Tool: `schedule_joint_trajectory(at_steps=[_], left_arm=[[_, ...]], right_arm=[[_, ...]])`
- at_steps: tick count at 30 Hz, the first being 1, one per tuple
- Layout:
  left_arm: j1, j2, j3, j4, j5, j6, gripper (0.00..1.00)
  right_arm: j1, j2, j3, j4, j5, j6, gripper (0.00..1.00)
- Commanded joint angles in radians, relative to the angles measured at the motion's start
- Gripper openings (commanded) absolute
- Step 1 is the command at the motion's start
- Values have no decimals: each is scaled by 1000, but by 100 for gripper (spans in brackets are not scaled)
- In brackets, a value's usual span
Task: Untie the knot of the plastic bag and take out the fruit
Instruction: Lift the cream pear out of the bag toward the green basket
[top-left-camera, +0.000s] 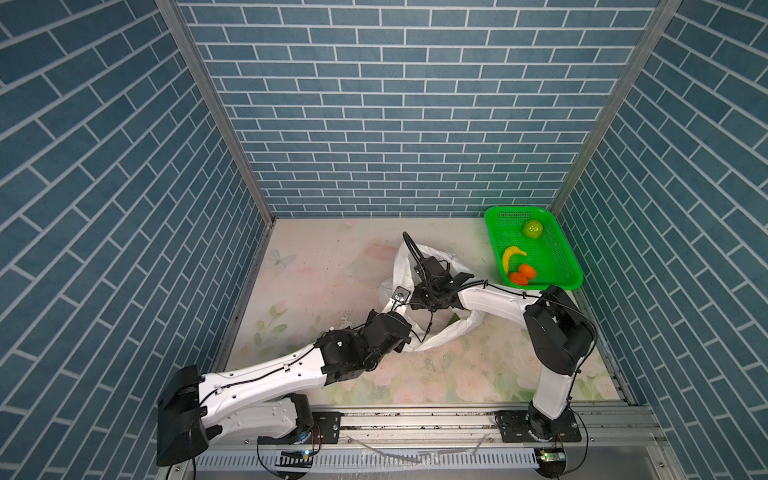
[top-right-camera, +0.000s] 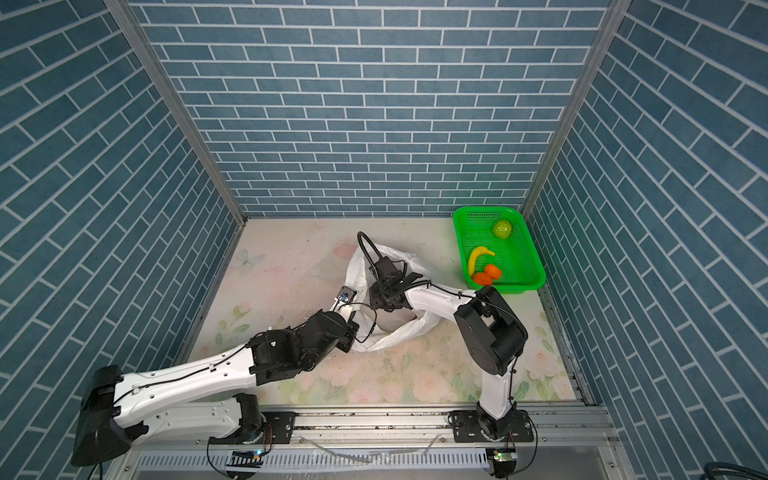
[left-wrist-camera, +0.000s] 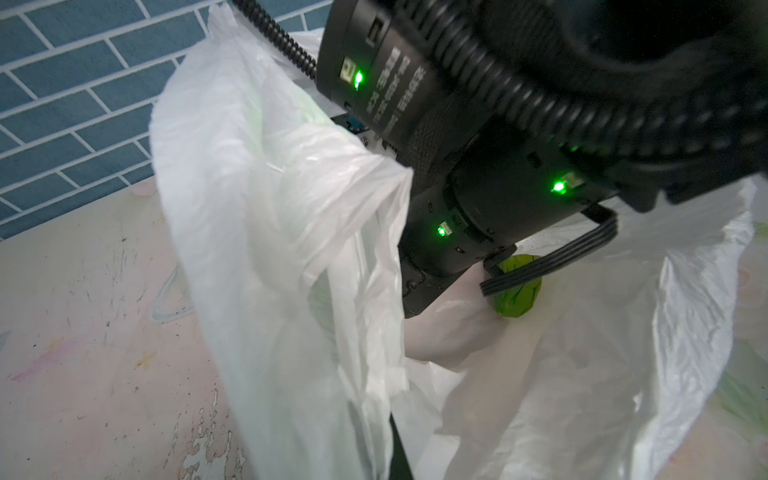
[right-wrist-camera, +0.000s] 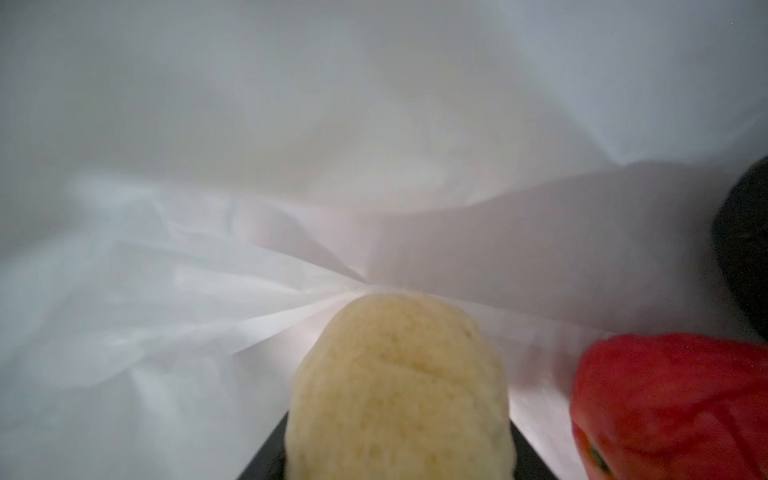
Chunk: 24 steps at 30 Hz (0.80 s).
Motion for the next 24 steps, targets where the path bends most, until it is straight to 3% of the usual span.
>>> schedule_joint_trajectory(at_steps=[1, 10, 17, 24], left_arm=[[2, 4, 23, -1, -10, -1, 0], [3, 11, 17, 19, 7, 6, 0], [3, 16, 17, 35, 8, 17, 0], [2, 30, 23, 51, 19, 17, 0]], right_arm=[[14, -87, -46, -57, -87, -48, 48], [36, -268, -45, -182, -111, -66, 48], [31, -393, 33, -343, -67, -71, 49], [-74, -444, 139, -458, -54, -91, 49]])
